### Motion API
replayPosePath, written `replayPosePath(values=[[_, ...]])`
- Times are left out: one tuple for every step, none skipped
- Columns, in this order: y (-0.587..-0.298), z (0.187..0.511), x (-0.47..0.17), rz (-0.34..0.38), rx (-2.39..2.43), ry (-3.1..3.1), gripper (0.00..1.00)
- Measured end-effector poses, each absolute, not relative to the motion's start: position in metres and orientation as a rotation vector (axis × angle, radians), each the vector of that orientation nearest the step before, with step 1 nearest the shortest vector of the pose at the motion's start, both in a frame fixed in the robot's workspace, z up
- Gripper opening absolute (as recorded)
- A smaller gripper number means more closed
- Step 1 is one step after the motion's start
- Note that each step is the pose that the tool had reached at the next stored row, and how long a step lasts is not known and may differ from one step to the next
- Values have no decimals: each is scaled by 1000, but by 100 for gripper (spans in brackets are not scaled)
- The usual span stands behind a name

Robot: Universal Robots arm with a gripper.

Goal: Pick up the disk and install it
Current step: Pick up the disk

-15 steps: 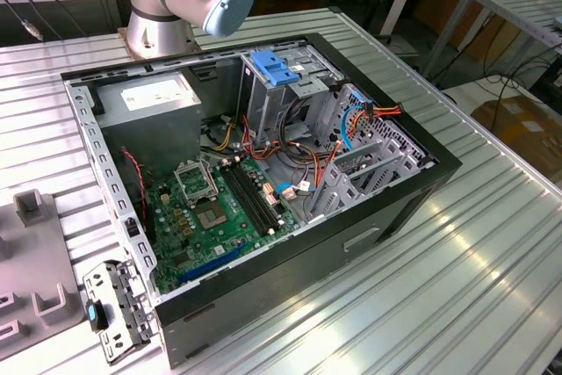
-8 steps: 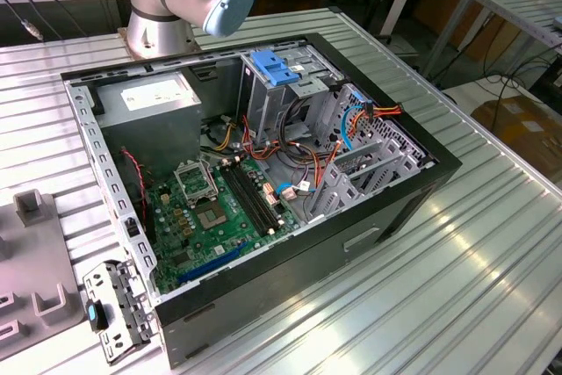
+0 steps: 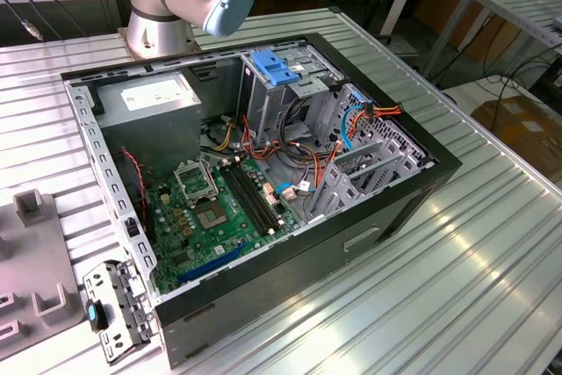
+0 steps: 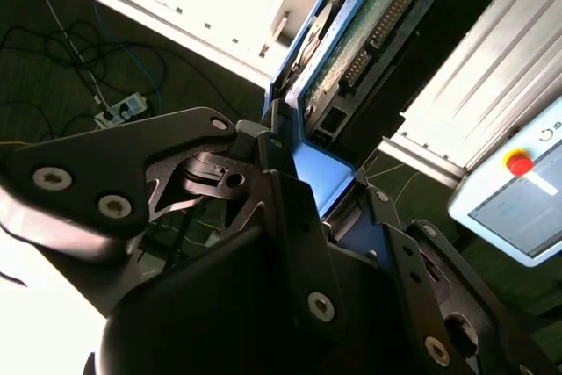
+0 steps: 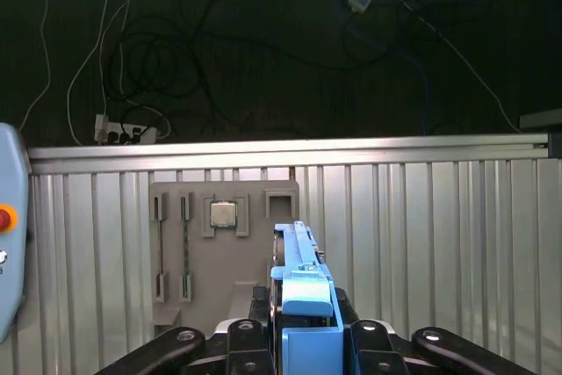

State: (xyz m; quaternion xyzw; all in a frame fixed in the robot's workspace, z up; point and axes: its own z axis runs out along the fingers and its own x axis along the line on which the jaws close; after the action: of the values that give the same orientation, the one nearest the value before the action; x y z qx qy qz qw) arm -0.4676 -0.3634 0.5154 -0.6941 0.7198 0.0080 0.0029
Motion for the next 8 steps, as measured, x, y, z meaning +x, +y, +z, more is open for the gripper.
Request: replayPosePath(values=[[-363,515,-467,25,-2177,2257,37],[-363,515,-467,25,-2177,2257,37],[-363,515,-466,25,-2177,2257,37],[-363,515,-465,25,-2177,2257,37],[-363,515,-465,25,-2177,2257,37],[-363,515,-463,25,-2177,2257,37],[-363,515,-463,25,-2177,2257,37],[-363,515,-462,25,-2177,2257,37]])
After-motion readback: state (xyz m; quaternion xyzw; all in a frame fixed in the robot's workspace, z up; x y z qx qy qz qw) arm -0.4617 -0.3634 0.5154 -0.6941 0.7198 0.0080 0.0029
